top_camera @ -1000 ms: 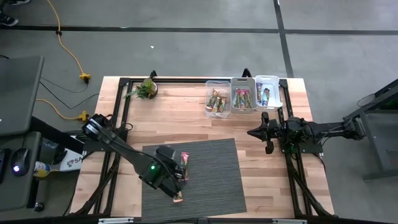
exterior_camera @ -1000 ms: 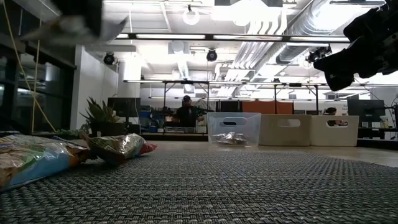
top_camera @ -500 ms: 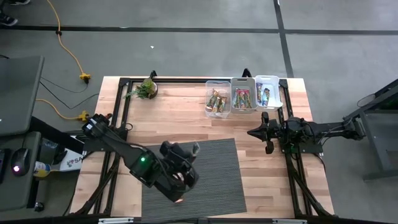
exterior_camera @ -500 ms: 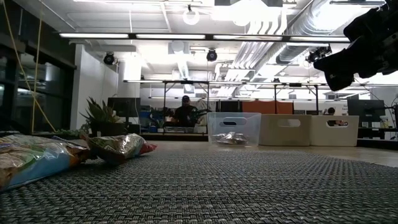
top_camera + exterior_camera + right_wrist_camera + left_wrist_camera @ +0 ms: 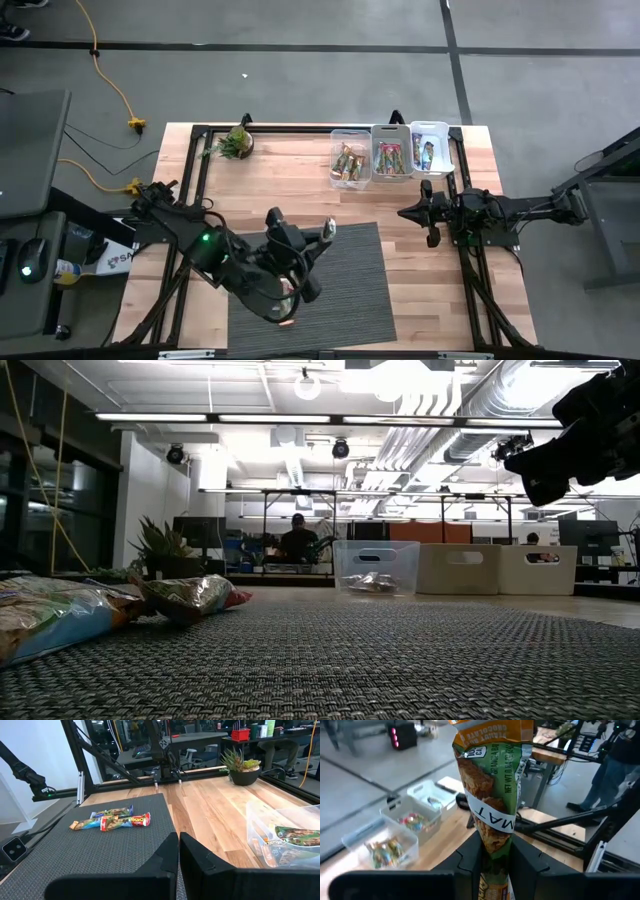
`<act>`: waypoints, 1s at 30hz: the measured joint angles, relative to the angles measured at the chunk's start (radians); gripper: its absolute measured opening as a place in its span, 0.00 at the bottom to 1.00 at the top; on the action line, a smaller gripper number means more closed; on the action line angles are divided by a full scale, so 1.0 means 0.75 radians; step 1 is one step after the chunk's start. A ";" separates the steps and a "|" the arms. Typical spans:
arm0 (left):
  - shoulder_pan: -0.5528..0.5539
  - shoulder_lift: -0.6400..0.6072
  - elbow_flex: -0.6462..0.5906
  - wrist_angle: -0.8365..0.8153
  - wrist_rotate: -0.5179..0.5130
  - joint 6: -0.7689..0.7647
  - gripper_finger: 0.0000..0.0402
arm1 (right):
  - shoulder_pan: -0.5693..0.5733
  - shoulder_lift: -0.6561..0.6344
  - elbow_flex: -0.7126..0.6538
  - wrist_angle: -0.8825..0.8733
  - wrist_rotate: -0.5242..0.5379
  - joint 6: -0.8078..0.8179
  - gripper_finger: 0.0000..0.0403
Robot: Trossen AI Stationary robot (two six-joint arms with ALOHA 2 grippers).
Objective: Pick and place Granola Bars by type
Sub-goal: Put the yellow granola bar into the transparent bin
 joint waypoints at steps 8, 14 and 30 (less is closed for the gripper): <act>0.081 0.001 0.011 0.216 0.055 0.298 0.18 | 0.000 0.000 0.001 0.000 0.000 0.000 0.00; 0.192 0.001 0.011 0.406 0.140 0.518 0.18 | 0.000 0.000 0.000 0.001 0.000 0.000 0.00; 0.658 -0.024 0.011 0.614 0.656 0.771 0.18 | 0.000 0.000 0.000 0.001 0.000 0.000 0.00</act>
